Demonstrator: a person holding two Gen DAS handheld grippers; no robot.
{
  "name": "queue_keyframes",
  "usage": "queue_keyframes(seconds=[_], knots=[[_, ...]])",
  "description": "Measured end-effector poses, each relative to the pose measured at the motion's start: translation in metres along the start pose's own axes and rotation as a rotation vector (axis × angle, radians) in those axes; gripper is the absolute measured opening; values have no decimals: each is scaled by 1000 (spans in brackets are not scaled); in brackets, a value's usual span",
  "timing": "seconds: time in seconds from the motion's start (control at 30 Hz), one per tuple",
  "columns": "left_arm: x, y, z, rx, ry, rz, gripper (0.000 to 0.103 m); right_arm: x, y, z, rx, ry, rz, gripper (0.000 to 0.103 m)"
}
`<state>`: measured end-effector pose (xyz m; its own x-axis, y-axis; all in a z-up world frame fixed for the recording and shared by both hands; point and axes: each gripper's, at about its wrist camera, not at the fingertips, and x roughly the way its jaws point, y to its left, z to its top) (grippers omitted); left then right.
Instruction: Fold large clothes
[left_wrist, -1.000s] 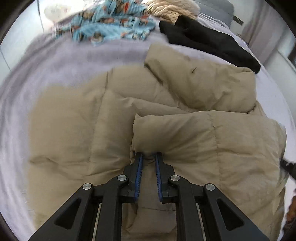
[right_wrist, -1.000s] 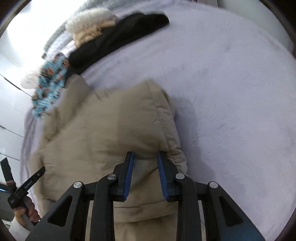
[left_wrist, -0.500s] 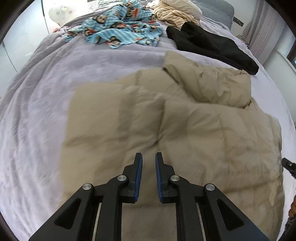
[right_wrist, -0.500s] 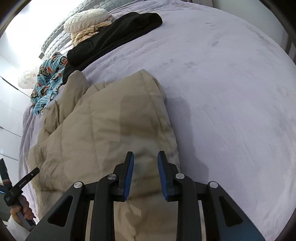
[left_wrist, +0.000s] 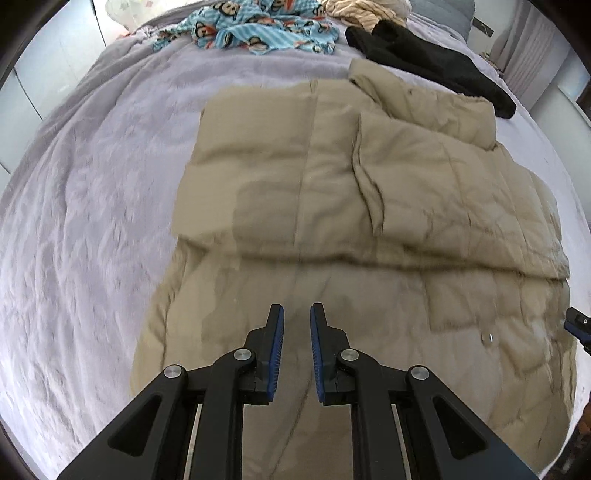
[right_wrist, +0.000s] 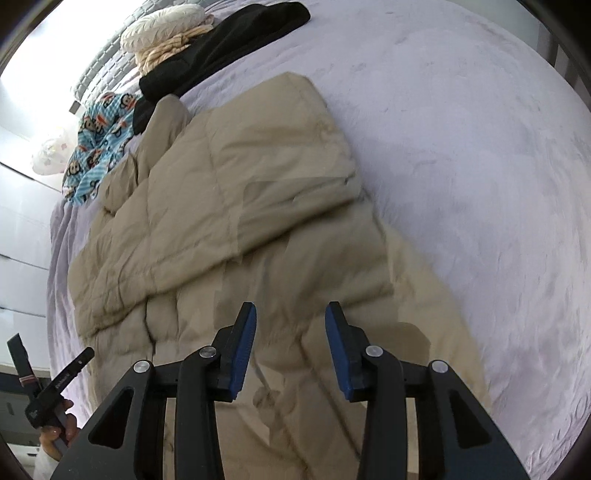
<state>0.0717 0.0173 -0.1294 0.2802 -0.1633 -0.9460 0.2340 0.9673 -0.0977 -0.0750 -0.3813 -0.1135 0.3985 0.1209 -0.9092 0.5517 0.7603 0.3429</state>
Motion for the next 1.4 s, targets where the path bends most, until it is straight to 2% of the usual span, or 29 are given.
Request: queue_keyframes(seconds=[0.13,0.17,0.2,0.23,0.27,0.3,0.53,0.6,0.67,0.77,1.03,1.2,1.27,1.3,1.4], knots=[[-7,3,-14,-8,31,-25,18,-8,8,-16,5,18,-4,43],[-10,4,-18,-5,34,-27,29,-10,10,-21,7,21,-4,43],[-14,6,-22,-4,36,-23,85,-13,12,-26,10,26,-6,43],[-18,7,-25,-9,25,-15,101,-15,15,-31,13,31,-6,44],[-28,9,-30,-12,-16,-3,102,-16,17,-35,17,36,-6,44],[-33,10,-32,4,-23,-3,102,-18,20,-41,20,43,-7,44],[-60,25,-41,23,-6,-2,102,-27,40,-76,25,91,-22,45],[-65,27,-46,26,-1,-2,102,-31,44,-84,31,100,-20,54],[-67,30,-50,27,5,-2,102,-36,46,-91,42,108,-14,71],[-66,31,-58,26,27,-7,102,-43,50,-101,56,123,-3,80],[-75,29,-75,28,59,13,102,-59,50,-115,81,144,3,84],[-83,24,-92,6,67,36,102,-66,50,-119,40,173,31,85],[-87,20,-102,-7,68,53,102,-67,49,-121,27,186,50,100],[-88,19,-108,-17,71,66,102,-67,47,-123,24,191,64,103],[-89,14,-128,-36,94,131,102,-74,39,-129,19,198,96,103]])
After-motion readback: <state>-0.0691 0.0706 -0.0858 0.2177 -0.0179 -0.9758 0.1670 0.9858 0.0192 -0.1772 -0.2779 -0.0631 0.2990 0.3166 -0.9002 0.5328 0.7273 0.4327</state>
